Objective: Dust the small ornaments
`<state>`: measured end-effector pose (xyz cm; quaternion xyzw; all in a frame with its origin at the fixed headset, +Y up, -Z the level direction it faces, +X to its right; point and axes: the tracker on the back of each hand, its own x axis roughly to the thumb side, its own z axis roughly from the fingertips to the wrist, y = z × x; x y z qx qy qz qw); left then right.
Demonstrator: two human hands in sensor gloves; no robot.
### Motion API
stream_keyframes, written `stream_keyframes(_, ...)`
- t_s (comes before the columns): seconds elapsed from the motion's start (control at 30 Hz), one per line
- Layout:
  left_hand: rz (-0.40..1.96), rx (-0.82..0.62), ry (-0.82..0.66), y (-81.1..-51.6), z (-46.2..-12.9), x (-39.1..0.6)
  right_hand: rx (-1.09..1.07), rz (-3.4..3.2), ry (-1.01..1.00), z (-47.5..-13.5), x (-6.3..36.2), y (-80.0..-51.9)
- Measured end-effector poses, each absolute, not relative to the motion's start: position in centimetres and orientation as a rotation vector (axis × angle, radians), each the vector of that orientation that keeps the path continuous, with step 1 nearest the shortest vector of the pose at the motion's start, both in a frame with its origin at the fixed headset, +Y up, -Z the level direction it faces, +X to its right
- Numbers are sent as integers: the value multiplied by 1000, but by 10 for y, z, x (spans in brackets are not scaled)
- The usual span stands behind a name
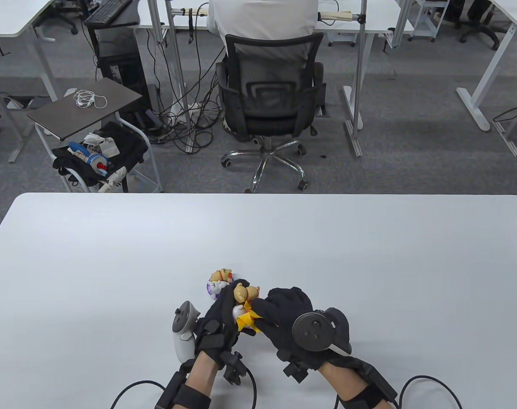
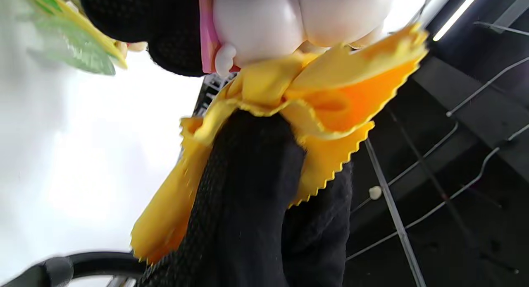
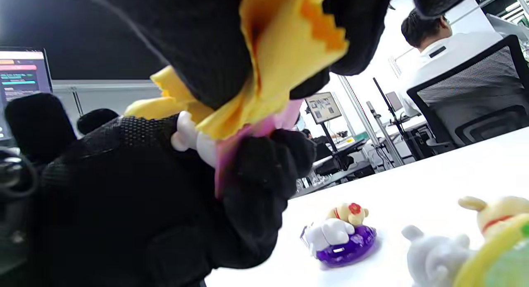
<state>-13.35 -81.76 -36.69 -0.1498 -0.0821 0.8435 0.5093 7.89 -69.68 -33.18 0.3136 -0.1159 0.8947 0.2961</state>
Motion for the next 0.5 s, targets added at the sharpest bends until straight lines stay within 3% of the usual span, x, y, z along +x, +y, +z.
stream_keyframes(0.07, 2035, -373, -210, -816, -367, -132, 804, 2300, -374, -330, 80, -697)
stream_keyframes(0.27, 1968, -362, -216, -813, -366, -131, 775, 2395, -240, -339, 83, -698)
stream_keyframes(0.5, 2062, -421, -241, -813, -367, -127, 628, 2216, -232, -348, 96, -704)
